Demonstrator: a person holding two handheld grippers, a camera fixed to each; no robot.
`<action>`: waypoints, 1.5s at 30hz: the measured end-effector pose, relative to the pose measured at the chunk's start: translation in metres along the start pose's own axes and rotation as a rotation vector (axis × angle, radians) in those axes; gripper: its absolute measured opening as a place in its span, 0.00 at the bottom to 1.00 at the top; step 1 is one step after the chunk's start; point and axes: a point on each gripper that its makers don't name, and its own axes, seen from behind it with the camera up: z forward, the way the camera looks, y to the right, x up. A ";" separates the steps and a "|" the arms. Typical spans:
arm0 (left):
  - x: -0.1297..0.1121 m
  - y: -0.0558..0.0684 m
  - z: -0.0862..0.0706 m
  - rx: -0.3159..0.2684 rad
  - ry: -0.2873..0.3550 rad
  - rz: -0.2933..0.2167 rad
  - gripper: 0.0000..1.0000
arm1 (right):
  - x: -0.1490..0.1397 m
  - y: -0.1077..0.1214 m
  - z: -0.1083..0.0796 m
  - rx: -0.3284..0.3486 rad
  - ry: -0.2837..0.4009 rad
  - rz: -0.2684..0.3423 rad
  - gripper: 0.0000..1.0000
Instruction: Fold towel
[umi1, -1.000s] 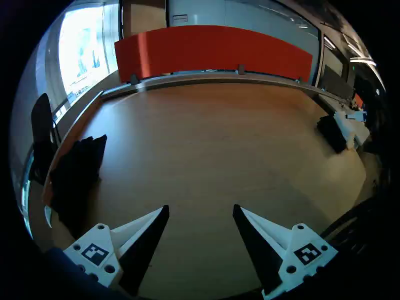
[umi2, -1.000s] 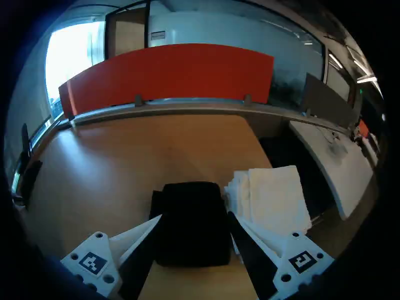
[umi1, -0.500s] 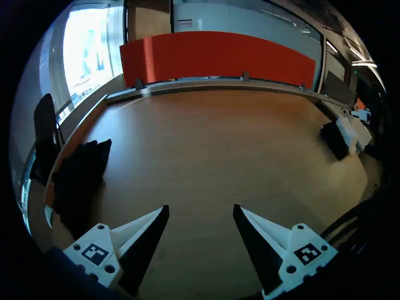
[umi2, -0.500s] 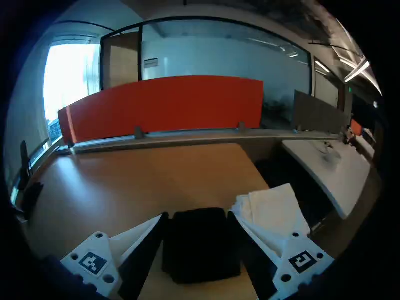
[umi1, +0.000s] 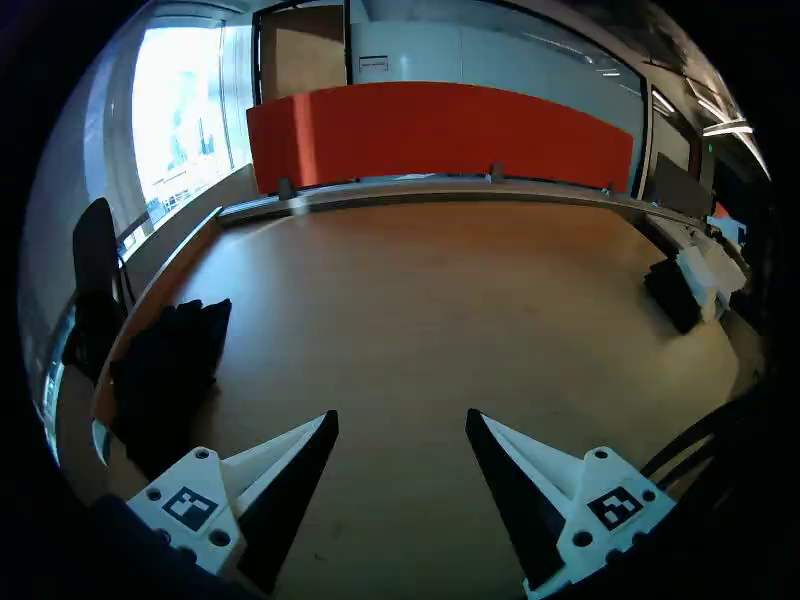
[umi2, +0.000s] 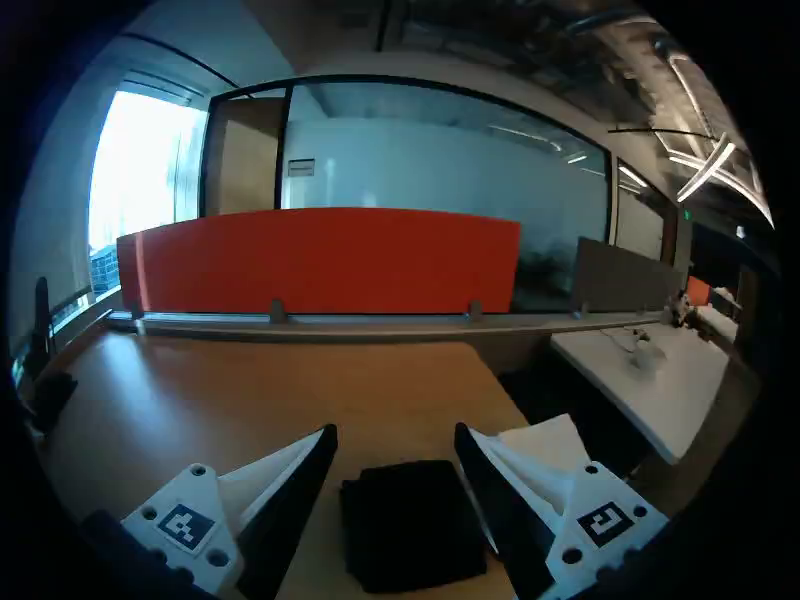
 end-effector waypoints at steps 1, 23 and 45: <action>0.003 -0.001 0.001 -0.002 0.008 -0.001 0.95 | 0.003 -0.002 -0.001 0.000 0.009 -0.001 0.90; 0.123 -0.039 0.018 0.025 0.281 -0.040 0.95 | 0.051 -0.082 -0.018 0.071 0.097 -0.058 0.90; 0.196 -0.062 0.011 0.041 0.469 -0.074 0.94 | 0.102 -0.178 -0.023 0.160 0.203 -0.019 0.90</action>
